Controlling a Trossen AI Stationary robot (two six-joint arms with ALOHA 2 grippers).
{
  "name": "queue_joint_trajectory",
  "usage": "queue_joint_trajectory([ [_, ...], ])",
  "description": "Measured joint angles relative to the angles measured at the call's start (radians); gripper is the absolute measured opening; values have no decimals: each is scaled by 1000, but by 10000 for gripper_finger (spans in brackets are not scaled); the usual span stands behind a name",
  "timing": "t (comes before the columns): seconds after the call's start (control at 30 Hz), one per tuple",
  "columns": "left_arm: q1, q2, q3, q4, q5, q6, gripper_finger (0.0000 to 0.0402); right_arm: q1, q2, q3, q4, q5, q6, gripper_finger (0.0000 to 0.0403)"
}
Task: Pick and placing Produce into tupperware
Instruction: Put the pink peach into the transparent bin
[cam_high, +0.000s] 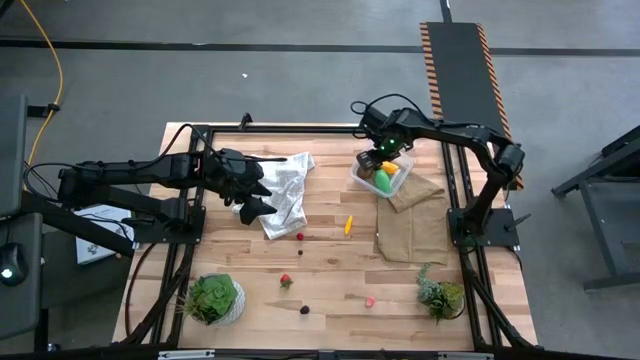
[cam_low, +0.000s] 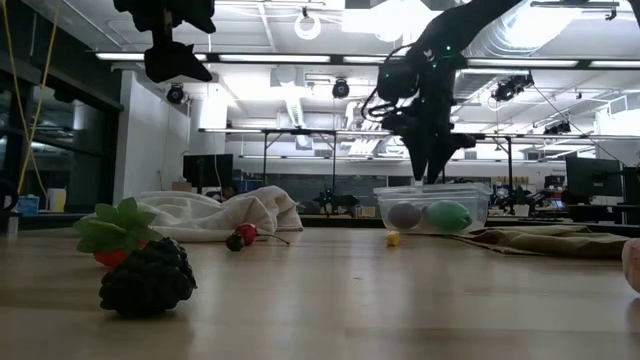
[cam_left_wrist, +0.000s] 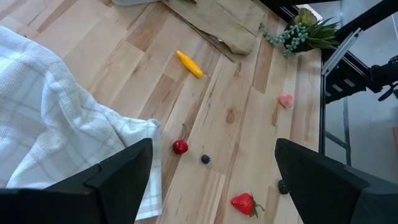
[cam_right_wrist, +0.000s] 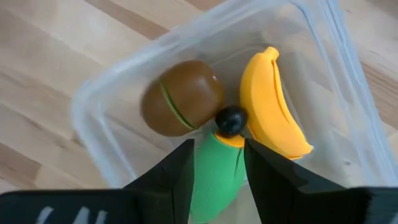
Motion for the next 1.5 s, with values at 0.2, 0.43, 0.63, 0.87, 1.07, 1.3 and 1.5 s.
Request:
queue_joint_trajectory([
  [0.2,0,0,0,0,0,18,328,75,-138,0,5,-55,42,131],
  [0.43,0,0,0,0,5,58,328,278,-310,0,30,-75,238,131],
  [0.63,0,0,0,0,7,63,328,517,-341,0,125,-33,484,131],
  [0.87,0,0,0,-1,7,63,328,783,-293,0,132,109,898,131],
  [1.07,0,0,0,-1,7,63,328,972,-218,0,137,123,1288,131],
  [1.3,0,0,0,-1,7,79,328,1144,-93,10,183,133,1716,131],
  [1.5,0,0,0,-1,8,109,328,1188,78,211,24,106,1823,131],
])
